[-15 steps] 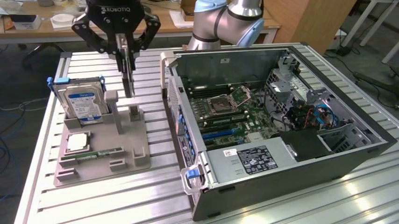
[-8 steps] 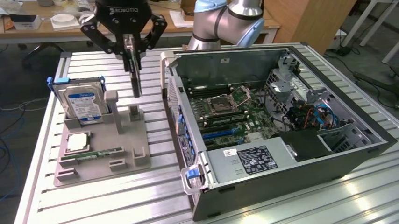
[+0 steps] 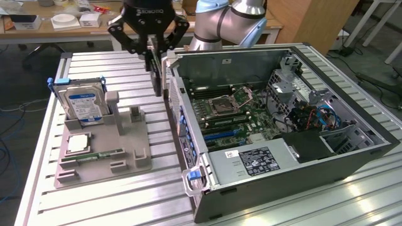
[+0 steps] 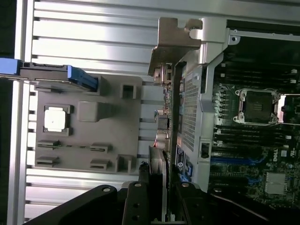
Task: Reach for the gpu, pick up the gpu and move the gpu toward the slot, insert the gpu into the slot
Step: 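Pick up the gpu and move the gpu toward the slot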
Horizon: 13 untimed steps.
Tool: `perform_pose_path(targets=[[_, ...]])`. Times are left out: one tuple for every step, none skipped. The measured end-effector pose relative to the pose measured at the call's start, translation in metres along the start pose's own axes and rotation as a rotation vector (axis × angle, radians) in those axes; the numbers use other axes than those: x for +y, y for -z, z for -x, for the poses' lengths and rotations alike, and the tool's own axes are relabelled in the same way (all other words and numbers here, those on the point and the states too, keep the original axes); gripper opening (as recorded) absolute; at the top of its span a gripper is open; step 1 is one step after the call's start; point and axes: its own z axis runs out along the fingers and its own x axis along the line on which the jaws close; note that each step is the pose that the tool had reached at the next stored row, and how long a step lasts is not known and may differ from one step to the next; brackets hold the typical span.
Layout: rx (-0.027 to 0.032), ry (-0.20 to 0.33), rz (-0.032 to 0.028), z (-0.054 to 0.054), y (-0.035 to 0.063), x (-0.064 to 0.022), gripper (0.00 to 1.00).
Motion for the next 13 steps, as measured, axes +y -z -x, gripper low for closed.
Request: perform_pose_path(targets=[[0.0002, 0.0, -0.0001, 0.005, -0.0003, -0.0003, 0.27], [0.0001, 0.0, -0.0001, 0.009, -0.0007, -0.0006, 0.27], [0.0001, 0.0, 0.0, 0.014, -0.0013, -0.0008, 0.27], [0.0001, 0.0, 0.0, 0.018, -0.0019, -0.001, 0.27], [0.0, 0.0, 0.0, 0.023, -0.0025, -0.0013, 0.27], [0.0001, 0.0, -0.0001, 0.027, -0.0031, -0.0016, 0.27], [0.0002, 0.0, -0.0001, 0.032, -0.0037, -0.0019, 0.27], [0.0, 0.0, 0.0, 0.036, -0.0045, -0.0021, 0.27], [0.0, 0.0, 0.0, 0.041, -0.0052, -0.0024, 0.27], [0.0, 0.0, 0.0, 0.045, -0.0058, -0.0027, 0.27], [0.0001, 0.0, -0.0001, 0.05, -0.0064, -0.0029, 0.27], [0.0001, 0.0, -0.0001, 0.054, -0.007, -0.0032, 0.27], [0.0001, 0.0, -0.0001, 0.059, -0.0077, -0.0034, 0.27]])
